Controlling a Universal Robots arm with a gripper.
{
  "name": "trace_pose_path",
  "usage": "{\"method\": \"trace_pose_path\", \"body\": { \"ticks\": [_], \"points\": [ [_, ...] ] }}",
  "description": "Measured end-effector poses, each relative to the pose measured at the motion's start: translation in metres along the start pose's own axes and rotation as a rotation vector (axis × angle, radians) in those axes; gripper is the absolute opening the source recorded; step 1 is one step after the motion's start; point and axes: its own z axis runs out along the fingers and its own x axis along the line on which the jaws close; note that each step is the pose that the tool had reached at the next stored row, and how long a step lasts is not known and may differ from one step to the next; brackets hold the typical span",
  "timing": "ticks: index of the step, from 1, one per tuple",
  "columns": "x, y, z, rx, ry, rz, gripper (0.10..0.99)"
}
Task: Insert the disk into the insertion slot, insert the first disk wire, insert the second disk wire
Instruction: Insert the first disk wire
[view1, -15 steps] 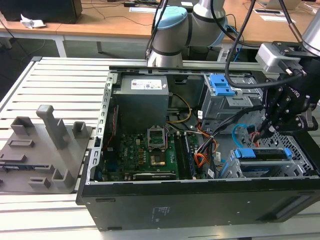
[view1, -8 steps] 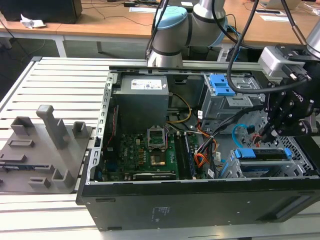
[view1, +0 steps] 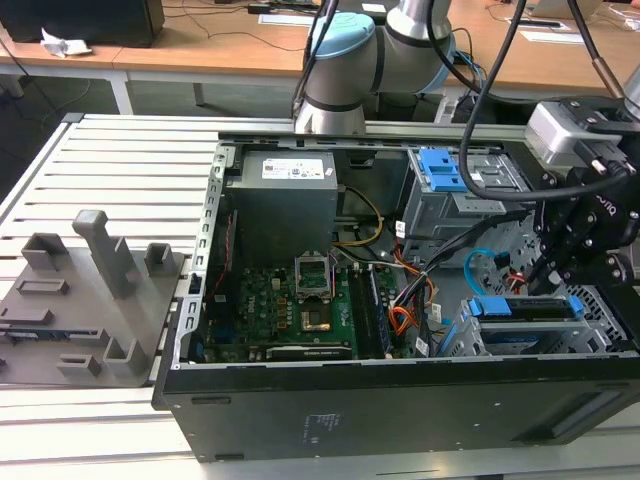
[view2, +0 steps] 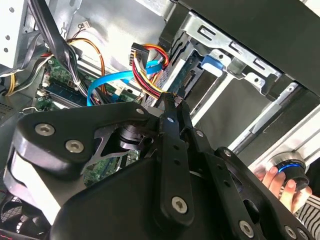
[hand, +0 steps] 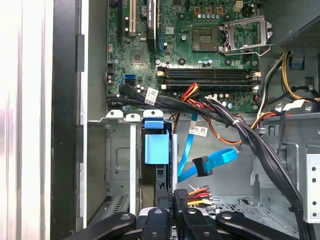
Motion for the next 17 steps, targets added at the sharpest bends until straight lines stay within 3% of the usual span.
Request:
{"method": "trace_pose_path", "body": {
  "ticks": [17],
  "points": [
    [0.0231,-0.0002,0.0003,0.0,0.0,0.0,0.165]
  ]
}}
